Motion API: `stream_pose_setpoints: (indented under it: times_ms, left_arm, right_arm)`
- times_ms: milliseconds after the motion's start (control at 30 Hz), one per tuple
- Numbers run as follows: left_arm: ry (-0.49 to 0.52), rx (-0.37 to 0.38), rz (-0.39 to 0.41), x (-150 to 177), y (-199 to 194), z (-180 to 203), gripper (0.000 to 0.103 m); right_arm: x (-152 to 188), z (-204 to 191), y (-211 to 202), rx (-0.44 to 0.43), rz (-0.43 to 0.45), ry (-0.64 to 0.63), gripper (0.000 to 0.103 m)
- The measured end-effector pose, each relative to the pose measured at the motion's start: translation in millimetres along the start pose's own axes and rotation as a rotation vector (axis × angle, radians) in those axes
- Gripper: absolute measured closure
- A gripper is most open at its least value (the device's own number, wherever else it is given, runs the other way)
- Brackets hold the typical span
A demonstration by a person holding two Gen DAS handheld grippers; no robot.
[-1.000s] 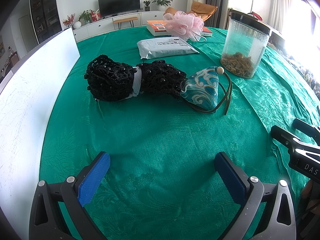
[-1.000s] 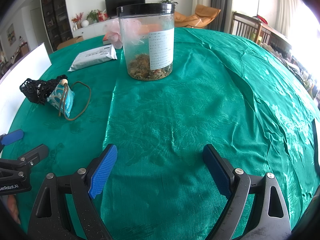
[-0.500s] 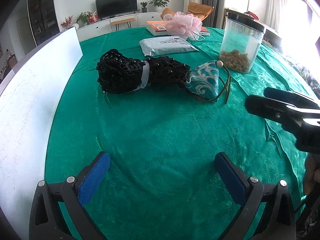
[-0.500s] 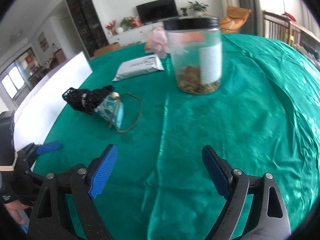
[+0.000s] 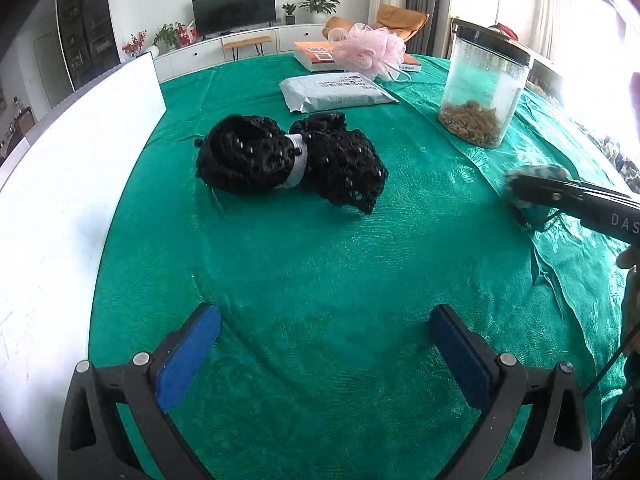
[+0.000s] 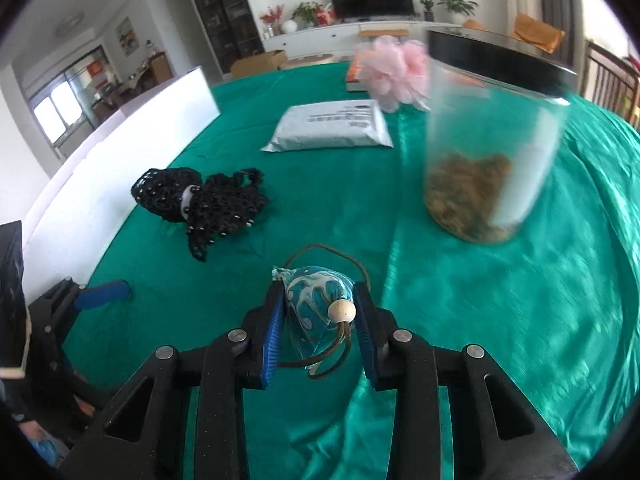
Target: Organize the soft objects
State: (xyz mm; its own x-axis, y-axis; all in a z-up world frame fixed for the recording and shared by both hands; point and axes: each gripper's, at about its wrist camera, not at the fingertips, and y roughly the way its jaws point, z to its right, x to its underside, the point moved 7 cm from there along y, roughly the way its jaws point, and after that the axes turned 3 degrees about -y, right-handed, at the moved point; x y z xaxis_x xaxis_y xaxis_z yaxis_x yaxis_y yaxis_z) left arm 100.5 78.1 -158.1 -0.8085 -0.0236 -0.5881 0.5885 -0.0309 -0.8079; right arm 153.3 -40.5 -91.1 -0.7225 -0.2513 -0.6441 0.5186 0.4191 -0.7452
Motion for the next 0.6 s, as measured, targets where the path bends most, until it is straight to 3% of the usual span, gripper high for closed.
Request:
stream_pose_setpoints:
  times_ms: [100,233,367,400,433,467,600]
  left_arm:
    - [0.0,0.0,0.0,0,0,0,0.0]
    - [0.0,0.0,0.0,0,0,0,0.0]
    - [0.0,0.0,0.0,0,0,0,0.0]
    - [0.0,0.0,0.0,0,0,0,0.0]
    - [0.0,0.0,0.0,0,0,0,0.0]
    - [0.0,0.0,0.0,0,0,0,0.0]
    - [0.0,0.0,0.0,0,0,0,0.0]
  right_arm:
    - [4,55,-24,0.231,0.043,0.054,0.068]
    - [-17,104,-33,0.321,0.103,0.125,0.068]
    - [-8,115,-16,0.336,0.04,0.131,0.064]
    - [-3,116,-15,0.347,0.027,0.139,0.055]
    - [3,117,-12,0.36,-0.002,0.152,0.031]
    - [6,118,-13,0.374,-0.025,0.16,0.023]
    - [12,122,-17,0.393,-0.036,0.17,0.018]
